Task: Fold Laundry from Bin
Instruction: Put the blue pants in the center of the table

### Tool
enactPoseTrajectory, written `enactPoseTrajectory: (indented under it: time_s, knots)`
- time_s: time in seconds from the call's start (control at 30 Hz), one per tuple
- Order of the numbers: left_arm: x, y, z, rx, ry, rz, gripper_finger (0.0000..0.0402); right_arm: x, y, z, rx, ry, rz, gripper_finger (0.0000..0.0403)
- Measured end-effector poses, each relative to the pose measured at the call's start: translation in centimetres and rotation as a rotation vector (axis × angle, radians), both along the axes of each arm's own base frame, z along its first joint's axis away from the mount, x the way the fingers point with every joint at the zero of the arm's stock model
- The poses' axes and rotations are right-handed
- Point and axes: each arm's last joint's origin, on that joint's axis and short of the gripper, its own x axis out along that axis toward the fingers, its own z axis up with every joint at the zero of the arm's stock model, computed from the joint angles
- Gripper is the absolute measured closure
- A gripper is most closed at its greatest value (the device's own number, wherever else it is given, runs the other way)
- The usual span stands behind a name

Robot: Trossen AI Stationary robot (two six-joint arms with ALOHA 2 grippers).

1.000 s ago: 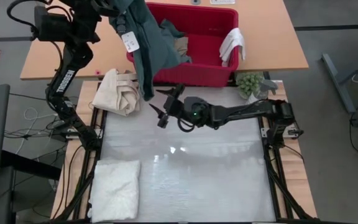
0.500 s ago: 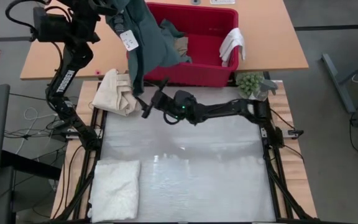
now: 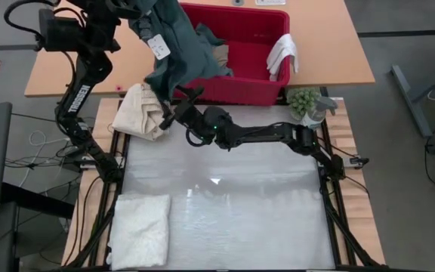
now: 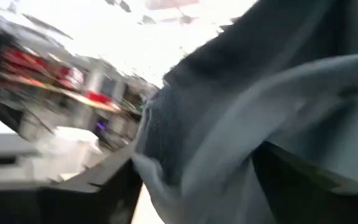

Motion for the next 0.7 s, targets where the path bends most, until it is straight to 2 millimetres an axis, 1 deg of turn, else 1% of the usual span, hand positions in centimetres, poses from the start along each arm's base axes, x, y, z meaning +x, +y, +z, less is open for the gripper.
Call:
enactPoseTrajectory:
  time_s: [0.03,0.1,0.17,0.23,0.27,0.37,0.4,0.43,0.5,0.57,0.6,0.7]
  knots:
    - [0.0,0.0,0.0,0.003,0.003,0.012,0.0397,0.0,0.1,-0.1,0.010,0.015,-0.038,0.0129]
    - [0.0,0.0,0.0,0.004,0.003,0.026,0.0397,-0.1,0.3,-0.2,0.027,0.040,-0.118,0.0185]
    - [0.0,0.0,0.0,0.003,0.003,0.027,0.0397,-0.2,0.6,-0.2,0.036,0.056,-0.169,0.0259]
    - [0.0,0.0,0.0,0.004,0.002,0.027,0.0397,-0.3,1.2,-0.2,0.019,0.095,-0.204,0.0348]
    - [0.0,0.0,0.0,0.004,0.002,0.027,0.0397,-0.2,1.8,-0.2,-0.010,0.130,-0.216,0.0368]
    - [0.0,0.0,0.0,0.003,0.005,0.033,0.0397,-0.8,4.2,0.6,-0.066,0.214,-0.286,0.0370]
    - [0.0,0.0,0.0,0.000,0.008,0.031,0.0397,-1.3,5.2,1.2,-0.072,0.245,-0.318,0.0370]
    - [-0.2,-0.1,0.0,-0.007,0.008,0.014,0.0397,-2.1,6.5,2.3,-0.072,0.269,-0.352,0.0370]
    - [-0.5,-0.4,0.2,-0.039,0.010,-0.039,0.0397,-4.0,8.9,4.5,-0.058,0.307,-0.404,0.0370]
    - [-1.2,-1.0,0.4,-0.088,0.015,-0.110,0.0397,-6.4,11.4,7.1,-0.045,0.319,-0.408,0.0370]
    - [-1.6,-1.3,0.4,-0.119,0.026,-0.150,0.0397,-7.5,12.4,8.2,-0.029,0.321,-0.407,0.0370]
    - [-2.5,-2.4,0.4,-0.227,0.097,-0.286,0.0397,-11.4,14.4,11.7,0.035,0.271,-0.373,0.0370]
